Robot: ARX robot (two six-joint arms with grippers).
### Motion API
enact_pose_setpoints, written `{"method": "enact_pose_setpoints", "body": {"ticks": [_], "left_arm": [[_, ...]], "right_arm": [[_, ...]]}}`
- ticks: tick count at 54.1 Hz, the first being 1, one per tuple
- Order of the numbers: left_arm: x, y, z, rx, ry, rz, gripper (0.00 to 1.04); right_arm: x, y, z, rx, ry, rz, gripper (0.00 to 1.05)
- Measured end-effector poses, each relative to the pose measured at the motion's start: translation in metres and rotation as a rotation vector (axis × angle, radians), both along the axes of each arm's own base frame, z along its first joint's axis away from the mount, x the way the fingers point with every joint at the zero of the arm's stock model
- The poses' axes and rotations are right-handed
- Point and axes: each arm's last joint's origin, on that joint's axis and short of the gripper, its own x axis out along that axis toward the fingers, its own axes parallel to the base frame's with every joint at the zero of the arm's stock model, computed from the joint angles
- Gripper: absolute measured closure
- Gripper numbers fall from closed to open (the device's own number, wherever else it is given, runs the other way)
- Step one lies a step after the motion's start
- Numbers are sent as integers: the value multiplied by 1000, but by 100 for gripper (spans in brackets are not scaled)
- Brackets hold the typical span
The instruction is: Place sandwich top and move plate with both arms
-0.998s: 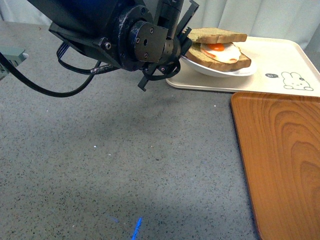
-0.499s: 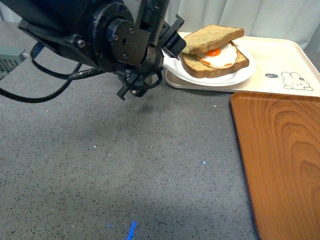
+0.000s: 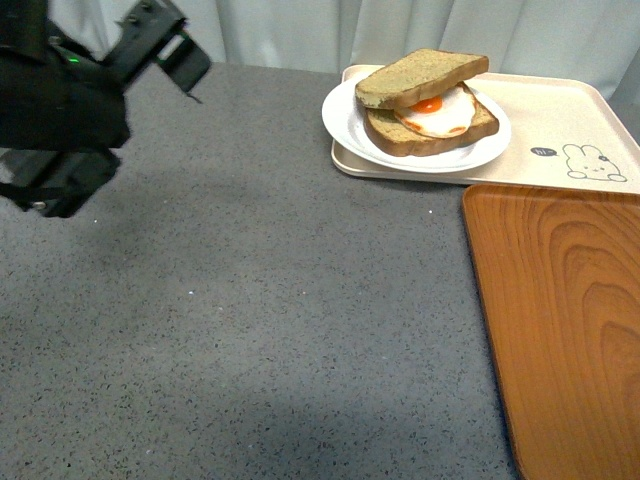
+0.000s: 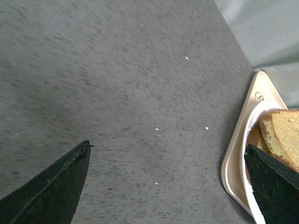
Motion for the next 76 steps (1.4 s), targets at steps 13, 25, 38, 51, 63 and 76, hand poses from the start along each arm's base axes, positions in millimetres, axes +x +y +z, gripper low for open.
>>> {"method": "enact_pose_setpoints", "body": {"ticks": [13,25,38,51,63,76], "left_arm": [[-38,48,19,12,-29,63,7],[-108,77,26,524,-483,-185,44],[-205,78,23,686,-406,-265,91],[-247,78,36,718,-519,-229,101],[-249,78,37,725,-531,-226,101],[-249,78,37,727,-530,-226,74]], "right_arm": [[0,0,0,0,0,0,9],[0,0,0,0,0,0,9],[0,0,0,0,0,0,9],[0,0,0,0,0,0,9],[0,0,0,0,0,0,9],[0,0,0,0,0,0,9]]}}
